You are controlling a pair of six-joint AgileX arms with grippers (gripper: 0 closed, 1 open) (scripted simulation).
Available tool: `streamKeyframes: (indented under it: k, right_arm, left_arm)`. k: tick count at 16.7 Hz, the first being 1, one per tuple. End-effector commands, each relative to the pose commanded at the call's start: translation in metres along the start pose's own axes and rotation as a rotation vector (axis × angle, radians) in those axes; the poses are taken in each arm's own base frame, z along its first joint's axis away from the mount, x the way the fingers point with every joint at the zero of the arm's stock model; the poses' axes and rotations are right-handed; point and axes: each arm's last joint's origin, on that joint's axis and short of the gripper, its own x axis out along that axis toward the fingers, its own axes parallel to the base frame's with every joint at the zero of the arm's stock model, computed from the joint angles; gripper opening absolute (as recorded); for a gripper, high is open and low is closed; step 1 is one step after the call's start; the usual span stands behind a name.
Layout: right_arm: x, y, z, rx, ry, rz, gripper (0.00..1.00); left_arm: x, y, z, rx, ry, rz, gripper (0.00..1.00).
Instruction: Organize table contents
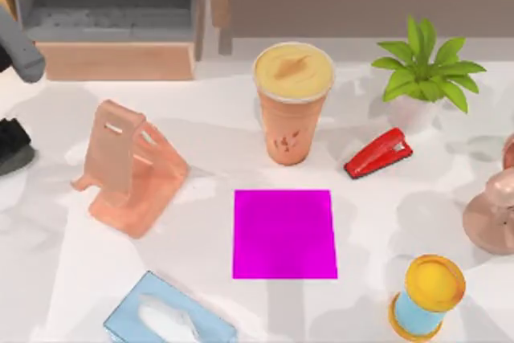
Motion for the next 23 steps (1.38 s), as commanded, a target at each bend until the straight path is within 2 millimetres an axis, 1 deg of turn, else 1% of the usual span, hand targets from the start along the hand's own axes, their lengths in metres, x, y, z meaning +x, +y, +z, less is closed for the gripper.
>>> streamKeyframes:
  k: [3,5,8,11,18,20,23]
  right_arm:
    - [0.000,0.000,0.000,0.000,0.000,0.000,1.00]
    - [0.000,0.000,0.000,0.000,0.000,0.000,1.00]
    - [0.000,0.000,0.000,0.000,0.000,0.000,1.00]
    - [0.000,0.000,0.000,0.000,0.000,0.000,1.00]
    - [0.000,0.000,0.000,0.000,0.000,0.000,1.00]
    - [0.000,0.000,0.000,0.000,0.000,0.000,1.00]
    - [0.000,0.000,0.000,0.000,0.000,0.000,1.00]
  left_arm:
    - [0.042,0.031,0.009,0.106,0.120,-0.174,1.00]
    - [0.062,0.049,0.013,0.158,0.156,-0.252,1.00]
    - [0.079,0.074,0.013,0.208,0.167,-0.312,1.00]
    - [0.085,0.090,0.012,0.227,0.160,-0.325,1.00]
    - [0.086,0.091,0.013,0.231,0.158,-0.323,1.00]
    - [0.098,0.088,0.011,0.228,0.160,-0.329,1.00]
    - [0.131,0.080,0.005,0.228,0.155,-0.318,1.00]
